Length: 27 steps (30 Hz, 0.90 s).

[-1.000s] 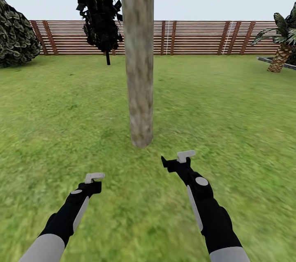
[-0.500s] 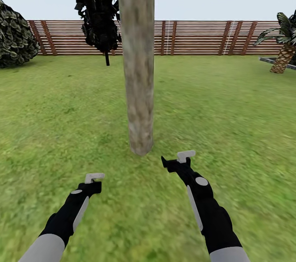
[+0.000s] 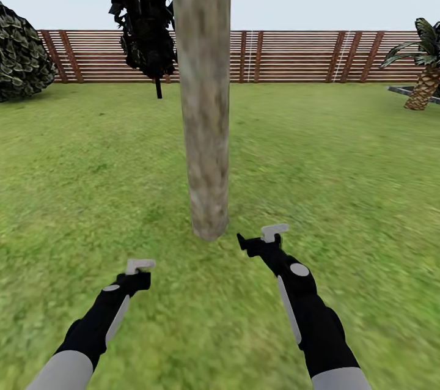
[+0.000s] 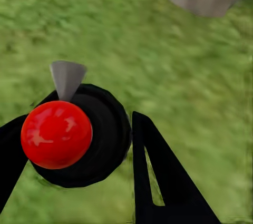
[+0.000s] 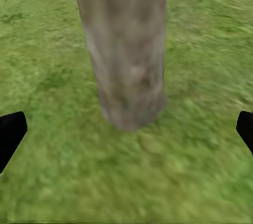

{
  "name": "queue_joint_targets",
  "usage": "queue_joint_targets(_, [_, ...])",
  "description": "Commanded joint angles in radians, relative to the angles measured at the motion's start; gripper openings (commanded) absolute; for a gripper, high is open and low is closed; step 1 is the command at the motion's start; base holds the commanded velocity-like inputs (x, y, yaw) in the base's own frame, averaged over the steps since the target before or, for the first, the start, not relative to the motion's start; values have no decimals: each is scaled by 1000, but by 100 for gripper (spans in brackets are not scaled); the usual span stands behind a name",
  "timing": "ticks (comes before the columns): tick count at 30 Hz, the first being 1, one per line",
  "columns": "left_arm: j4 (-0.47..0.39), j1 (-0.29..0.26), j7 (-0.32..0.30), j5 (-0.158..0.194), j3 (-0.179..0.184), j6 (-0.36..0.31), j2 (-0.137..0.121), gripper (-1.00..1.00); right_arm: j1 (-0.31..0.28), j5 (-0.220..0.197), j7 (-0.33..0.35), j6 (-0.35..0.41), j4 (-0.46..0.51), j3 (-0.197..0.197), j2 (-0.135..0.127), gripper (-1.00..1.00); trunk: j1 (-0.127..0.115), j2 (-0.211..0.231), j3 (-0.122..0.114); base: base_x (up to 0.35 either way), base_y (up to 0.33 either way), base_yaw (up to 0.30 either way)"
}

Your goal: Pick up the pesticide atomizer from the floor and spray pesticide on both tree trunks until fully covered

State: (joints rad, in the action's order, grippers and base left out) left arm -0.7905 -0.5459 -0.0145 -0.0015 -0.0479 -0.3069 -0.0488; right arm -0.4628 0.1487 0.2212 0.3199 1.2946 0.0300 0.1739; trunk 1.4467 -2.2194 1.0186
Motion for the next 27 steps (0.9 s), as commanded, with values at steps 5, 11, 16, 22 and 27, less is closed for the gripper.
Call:
queue_joint_targets(5, [1,17,-320,-161,0,8,-96,-100,0,15,172,7,2,-1,-5,100,0,0,1,3,0,0])
queue_joint_targets(11, [3,20,-673,-269,-2,29,-208,-100,0,21,376,8,1,1,-38,100,0,0,1,0,0,0])
queue_joint_targets(16, [4,20,-785,-333,0,81,-237,-100,0,121,467,8,-16,90,-51,100,0,0,1,0,0,0])
queue_joint_targets(22, [4,20,-832,-489,4,120,-232,-100,0,273,488,4,-127,206,-45,100,0,0,1,0,0,0])
queue_joint_targets(27, [4,20,-913,-536,59,204,-233,-100,0,285,490,2,-140,283,-37,100,0,0,1,0,0,0])
